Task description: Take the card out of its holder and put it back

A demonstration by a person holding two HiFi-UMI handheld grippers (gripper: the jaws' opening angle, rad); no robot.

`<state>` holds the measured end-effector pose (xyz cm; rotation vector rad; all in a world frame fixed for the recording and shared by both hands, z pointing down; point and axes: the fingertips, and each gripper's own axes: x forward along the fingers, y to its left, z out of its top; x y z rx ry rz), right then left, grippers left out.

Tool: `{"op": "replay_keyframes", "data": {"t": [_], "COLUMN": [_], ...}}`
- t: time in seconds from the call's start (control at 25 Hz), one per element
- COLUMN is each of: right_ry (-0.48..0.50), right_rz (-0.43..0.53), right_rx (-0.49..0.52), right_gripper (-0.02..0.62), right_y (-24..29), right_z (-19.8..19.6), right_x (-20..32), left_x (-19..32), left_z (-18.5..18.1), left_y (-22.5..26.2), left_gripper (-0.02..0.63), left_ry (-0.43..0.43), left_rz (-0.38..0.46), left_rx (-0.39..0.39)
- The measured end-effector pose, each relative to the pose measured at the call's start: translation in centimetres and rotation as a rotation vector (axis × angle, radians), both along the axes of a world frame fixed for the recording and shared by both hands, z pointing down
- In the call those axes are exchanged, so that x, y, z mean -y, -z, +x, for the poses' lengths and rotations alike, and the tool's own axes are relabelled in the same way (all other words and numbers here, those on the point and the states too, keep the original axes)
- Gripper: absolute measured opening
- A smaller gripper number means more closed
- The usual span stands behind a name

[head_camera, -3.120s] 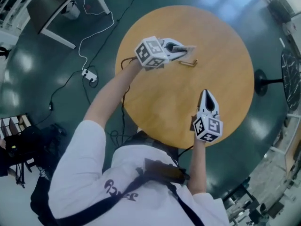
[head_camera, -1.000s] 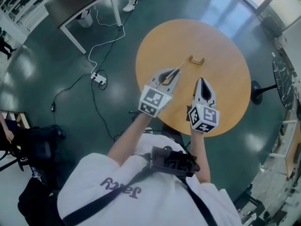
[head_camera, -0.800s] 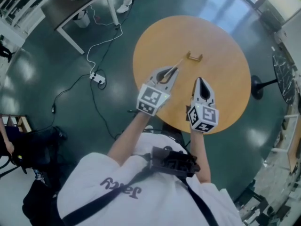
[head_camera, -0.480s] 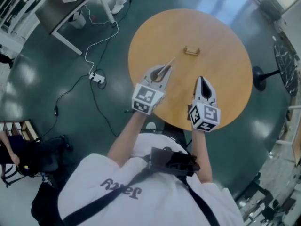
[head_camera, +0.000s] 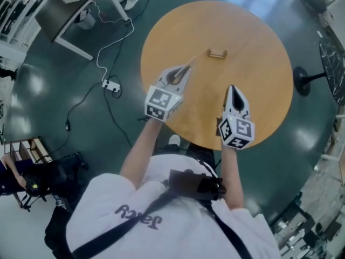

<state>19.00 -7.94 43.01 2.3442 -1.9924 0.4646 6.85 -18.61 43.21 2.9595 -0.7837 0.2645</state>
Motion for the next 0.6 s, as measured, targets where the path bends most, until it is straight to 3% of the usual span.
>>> {"op": "replay_keyframes", "data": {"t": [0.6], "right_ry": [-0.008], "right_rz": [-0.075], "right_rx": [0.047], "right_gripper": [0.018], "right_y": [-2.6], "right_z": [4.7], "right_x": [1.4], "left_x": [5.6], "left_z": [5.9], "left_y": [-1.4], "left_gripper": [0.027], "left_ry": [-0.059], "left_rz": [0.001], "left_rx": [0.060]}}
